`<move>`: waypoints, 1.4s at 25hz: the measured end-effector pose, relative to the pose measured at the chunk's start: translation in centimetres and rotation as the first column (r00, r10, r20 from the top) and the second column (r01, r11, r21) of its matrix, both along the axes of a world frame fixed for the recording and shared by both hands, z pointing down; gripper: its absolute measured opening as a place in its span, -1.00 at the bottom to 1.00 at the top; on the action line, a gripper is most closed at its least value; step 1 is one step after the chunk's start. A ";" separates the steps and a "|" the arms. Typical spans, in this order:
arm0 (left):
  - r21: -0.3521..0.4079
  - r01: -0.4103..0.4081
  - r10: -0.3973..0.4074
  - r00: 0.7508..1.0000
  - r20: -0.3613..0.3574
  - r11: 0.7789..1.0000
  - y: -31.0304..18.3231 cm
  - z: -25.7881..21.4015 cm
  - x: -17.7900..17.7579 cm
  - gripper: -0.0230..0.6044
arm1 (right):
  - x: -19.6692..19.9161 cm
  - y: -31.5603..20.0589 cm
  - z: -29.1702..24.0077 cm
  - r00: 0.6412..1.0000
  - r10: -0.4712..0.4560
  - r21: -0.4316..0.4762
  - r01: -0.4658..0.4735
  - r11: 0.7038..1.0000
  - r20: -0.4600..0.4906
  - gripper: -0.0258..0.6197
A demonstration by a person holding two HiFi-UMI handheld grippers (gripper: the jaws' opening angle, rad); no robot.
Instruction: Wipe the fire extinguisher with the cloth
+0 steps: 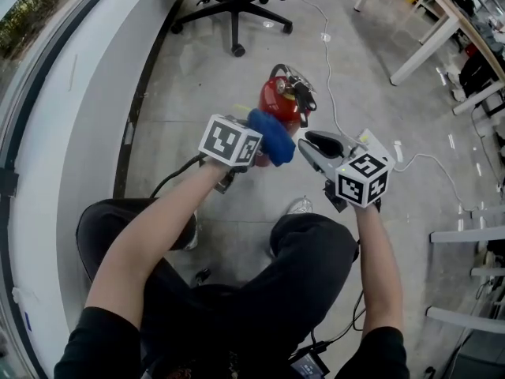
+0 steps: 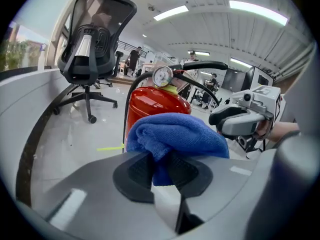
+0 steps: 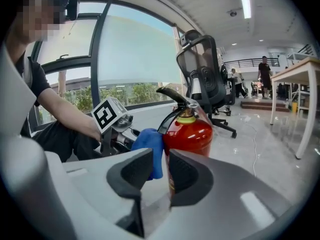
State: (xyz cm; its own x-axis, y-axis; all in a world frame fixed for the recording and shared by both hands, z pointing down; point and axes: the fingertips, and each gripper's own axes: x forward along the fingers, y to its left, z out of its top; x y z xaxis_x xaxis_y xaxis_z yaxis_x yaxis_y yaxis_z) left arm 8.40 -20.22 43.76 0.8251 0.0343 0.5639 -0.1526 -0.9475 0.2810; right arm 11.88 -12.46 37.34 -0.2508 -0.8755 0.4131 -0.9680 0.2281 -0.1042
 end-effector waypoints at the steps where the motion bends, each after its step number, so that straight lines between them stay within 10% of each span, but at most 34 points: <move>1: -0.014 -0.002 0.002 1.000 -0.005 1.000 0.5 0.1 0.1 -0.73 | -0.4 0.0 0.4 1.000 -0.013 -0.010 0.013 1.000 0.000 -0.63; 35: 0.180 -0.012 0.008 1.000 0.025 0.984 -13.2 3.7 6.5 -0.75 | 5.6 -1.8 4.0 0.994 0.112 -0.057 -0.112 0.992 0.003 -0.77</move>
